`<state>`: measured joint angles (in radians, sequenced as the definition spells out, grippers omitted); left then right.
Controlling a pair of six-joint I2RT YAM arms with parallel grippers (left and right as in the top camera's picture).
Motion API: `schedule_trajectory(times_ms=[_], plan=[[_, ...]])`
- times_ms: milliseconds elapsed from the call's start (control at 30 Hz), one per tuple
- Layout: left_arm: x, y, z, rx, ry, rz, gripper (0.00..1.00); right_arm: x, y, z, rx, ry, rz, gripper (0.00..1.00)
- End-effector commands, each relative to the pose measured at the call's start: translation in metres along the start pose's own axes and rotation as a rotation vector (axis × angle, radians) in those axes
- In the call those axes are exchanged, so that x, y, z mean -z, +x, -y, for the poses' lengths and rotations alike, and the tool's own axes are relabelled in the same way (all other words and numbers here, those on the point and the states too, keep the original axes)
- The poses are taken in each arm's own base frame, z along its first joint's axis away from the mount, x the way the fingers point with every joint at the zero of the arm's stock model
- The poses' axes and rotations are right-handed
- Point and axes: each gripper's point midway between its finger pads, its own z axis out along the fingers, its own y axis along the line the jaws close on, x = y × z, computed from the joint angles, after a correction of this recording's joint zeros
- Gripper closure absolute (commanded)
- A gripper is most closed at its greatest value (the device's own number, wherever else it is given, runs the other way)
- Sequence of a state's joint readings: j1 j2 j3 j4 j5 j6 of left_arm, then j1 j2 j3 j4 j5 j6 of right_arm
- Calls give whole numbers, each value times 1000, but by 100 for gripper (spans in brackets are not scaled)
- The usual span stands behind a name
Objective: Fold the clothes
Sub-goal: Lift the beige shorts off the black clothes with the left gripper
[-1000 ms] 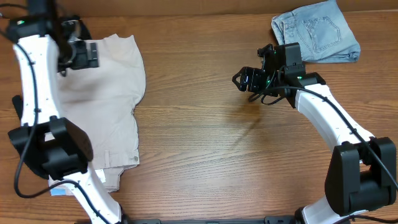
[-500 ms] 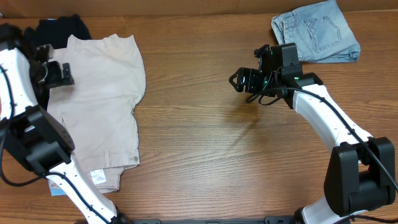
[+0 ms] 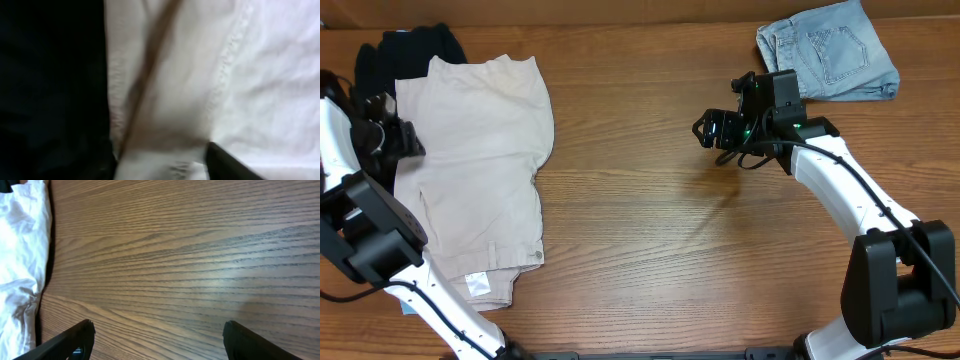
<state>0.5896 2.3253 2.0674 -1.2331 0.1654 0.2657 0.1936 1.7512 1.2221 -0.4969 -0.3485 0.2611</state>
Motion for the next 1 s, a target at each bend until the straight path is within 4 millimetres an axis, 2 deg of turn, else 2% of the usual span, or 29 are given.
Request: schedule_trajectory(times_ms=[0,133,167,233,333,400,433,467,500,633,767,867,967], plan=[[-7,3,4,26,23,-17,51,10,-12,-6,20,4,43,14],[-11,6,11,24,44,-27,73,10,-12,-6,18,4,42,14],[-11,6,13,23,51,-28,83,10,-12,-6,18,4,42,14],[-11,6,17,21,66,-32,96,10,-12,-6,18,5,41,14],[-6,6,28,20,113,-31,96,10,-12,-6,18,4,42,14],[3,3,43,17,179,-20,96,13,-15,-13,23,-28,46,14],[29,-7,74,4,311,16,96,26,-28,-24,39,-54,89,14],[40,-10,85,-4,350,29,96,32,-34,-28,46,-60,108,14],[62,-17,111,-28,431,57,96,48,-46,-35,56,-68,148,14],[103,-20,172,-121,547,88,96,82,-61,-39,52,-67,200,11],[120,-8,233,-224,572,58,96,108,-61,-33,20,-44,204,9],[119,5,281,-272,589,13,96,123,-56,-24,-13,-21,195,9],[114,23,337,-377,610,-16,96,140,-49,-11,-58,6,188,9]])
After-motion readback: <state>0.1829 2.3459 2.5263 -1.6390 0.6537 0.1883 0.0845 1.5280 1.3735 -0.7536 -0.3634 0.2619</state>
